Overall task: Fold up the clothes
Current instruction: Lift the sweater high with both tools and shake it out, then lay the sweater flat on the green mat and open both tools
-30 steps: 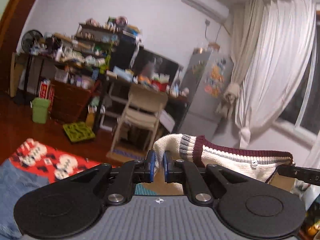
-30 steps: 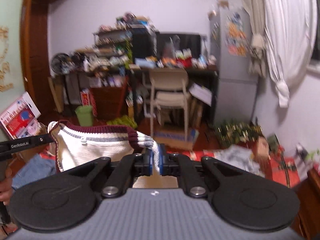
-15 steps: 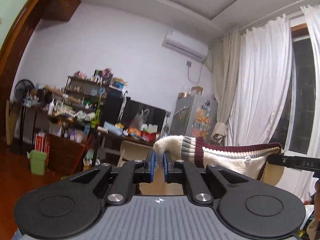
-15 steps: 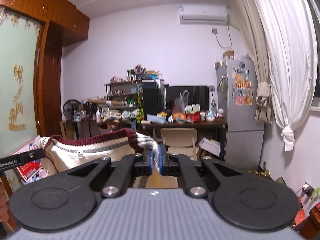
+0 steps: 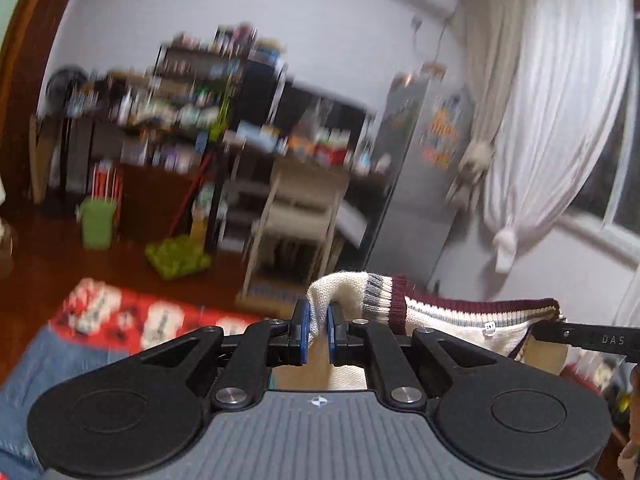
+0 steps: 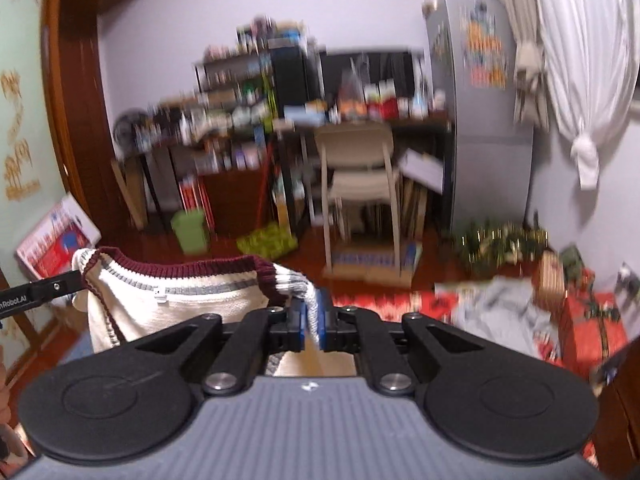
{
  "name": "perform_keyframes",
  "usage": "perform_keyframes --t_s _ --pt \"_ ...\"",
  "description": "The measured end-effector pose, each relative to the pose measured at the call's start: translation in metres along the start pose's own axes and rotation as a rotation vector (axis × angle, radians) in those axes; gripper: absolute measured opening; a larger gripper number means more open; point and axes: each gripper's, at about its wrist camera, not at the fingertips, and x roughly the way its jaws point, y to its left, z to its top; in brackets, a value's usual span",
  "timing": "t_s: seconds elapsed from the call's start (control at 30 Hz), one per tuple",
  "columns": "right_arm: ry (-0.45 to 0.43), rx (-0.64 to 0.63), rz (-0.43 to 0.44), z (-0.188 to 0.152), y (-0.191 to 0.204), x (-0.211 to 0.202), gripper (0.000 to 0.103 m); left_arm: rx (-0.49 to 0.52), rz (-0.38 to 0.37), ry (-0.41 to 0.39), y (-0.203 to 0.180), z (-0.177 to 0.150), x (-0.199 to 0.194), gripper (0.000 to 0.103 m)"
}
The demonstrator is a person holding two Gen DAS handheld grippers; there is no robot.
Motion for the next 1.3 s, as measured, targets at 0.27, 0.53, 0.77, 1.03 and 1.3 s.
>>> perform_keyframes --t_s 0.27,0.53,0.77,1.03,1.3 --pt "0.166 0.033 -0.01 -0.05 -0.018 0.109 0.006 -0.02 0.063 0.132 0.026 -0.019 0.079 0.009" --pt "0.215 0.0 -0.046 -0.013 -0.032 0.246 0.006 0.072 0.134 0.176 0.032 0.015 0.185 0.009" --pt "0.297 -0.042 -0.082 0.019 -0.047 0.368 0.006 0.196 0.18 0.26 0.036 0.026 0.264 0.009" --pt "0.435 0.031 -0.094 -0.013 -0.069 0.481 0.01 0.163 0.254 0.44 0.058 -0.007 0.324 0.015" --pt "0.398 -0.018 -0.144 -0.028 -0.074 0.496 0.092 0.172 0.281 0.459 0.066 0.003 0.315 0.053"
